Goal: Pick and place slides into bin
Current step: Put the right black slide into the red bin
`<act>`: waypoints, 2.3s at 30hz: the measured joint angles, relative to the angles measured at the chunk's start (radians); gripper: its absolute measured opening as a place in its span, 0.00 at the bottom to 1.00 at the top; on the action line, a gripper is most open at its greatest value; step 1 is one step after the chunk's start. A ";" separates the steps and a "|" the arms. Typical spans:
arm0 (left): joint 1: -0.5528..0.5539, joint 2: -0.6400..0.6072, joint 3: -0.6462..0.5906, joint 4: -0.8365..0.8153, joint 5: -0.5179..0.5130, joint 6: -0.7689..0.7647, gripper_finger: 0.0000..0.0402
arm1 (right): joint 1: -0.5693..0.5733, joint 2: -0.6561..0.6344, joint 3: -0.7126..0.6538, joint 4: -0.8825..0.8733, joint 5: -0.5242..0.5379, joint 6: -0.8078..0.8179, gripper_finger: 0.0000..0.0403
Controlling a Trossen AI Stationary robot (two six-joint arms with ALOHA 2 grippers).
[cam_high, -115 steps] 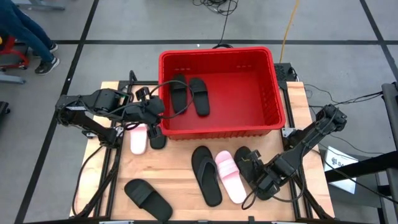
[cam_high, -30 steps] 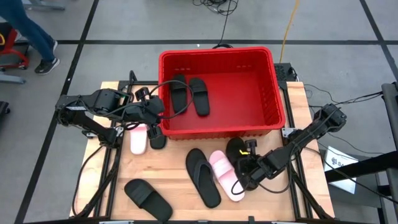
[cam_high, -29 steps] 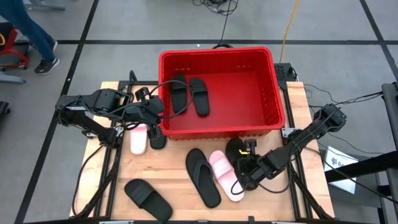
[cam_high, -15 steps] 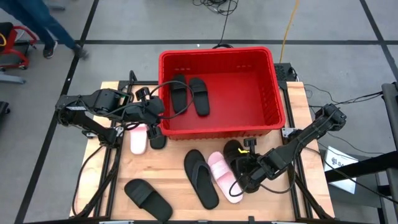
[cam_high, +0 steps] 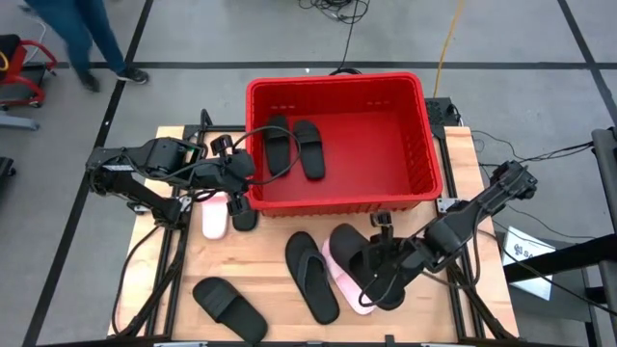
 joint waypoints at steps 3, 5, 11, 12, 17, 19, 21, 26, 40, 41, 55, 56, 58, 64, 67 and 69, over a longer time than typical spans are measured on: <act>0.000 0.000 0.000 0.000 0.000 0.000 0.32 | -0.019 -0.006 0.058 0.002 0.032 -0.086 0.00; 0.000 0.000 0.000 0.000 0.000 0.000 0.32 | -0.037 -0.015 0.094 0.021 0.067 -0.141 0.00; 0.000 0.000 0.000 0.000 -0.001 -0.001 0.32 | -0.122 -0.058 0.159 0.172 0.083 -0.374 0.00; 0.000 0.000 0.000 0.000 -0.001 -0.001 0.32 | -0.139 -0.069 0.162 0.202 0.083 -0.417 0.00; 0.000 0.000 0.000 0.014 -0.002 -0.010 0.32 | -0.252 -0.125 0.163 0.295 0.086 -0.588 0.00; 0.000 0.000 0.000 0.015 -0.002 -0.015 0.32 | -0.309 -0.141 0.163 0.292 0.107 -0.630 0.00; 0.000 0.000 0.000 0.019 -0.002 -0.021 0.32 | -0.375 -0.153 0.163 0.295 0.135 -0.656 0.01; 0.000 0.000 0.000 0.038 -0.002 -0.026 0.32 | -0.561 -0.144 0.163 0.298 0.135 -0.675 0.01; 0.000 0.000 0.000 0.082 -0.003 -0.060 0.32 | -0.896 -0.004 -0.074 0.352 0.128 -0.698 0.01; 0.000 0.000 0.000 0.082 -0.003 -0.066 0.32 | -0.908 -0.004 -0.119 0.395 0.128 -0.706 0.01; 0.000 0.000 0.000 0.130 -0.003 -0.080 0.32 | -0.963 -0.005 -0.545 1.030 0.105 -0.958 0.00; 0.000 0.000 0.000 0.132 -0.003 -0.080 0.32 | -0.970 -0.005 -0.564 1.053 0.105 -0.959 0.00; 0.000 0.000 0.000 0.132 -0.003 -0.080 0.32 | -0.983 -0.005 -0.599 1.105 0.105 -0.959 0.00; 0.001 0.000 0.000 0.132 -0.003 -0.082 0.32 | -1.010 -0.005 -0.675 1.231 0.101 -0.970 0.00; 0.001 0.000 0.000 0.132 -0.003 -0.084 0.32 | -1.021 -0.005 -0.699 1.293 0.056 -0.965 0.00; 0.001 0.000 0.000 0.132 -0.003 -0.084 0.32 | -1.026 -0.004 -0.713 1.309 0.053 -0.963 0.00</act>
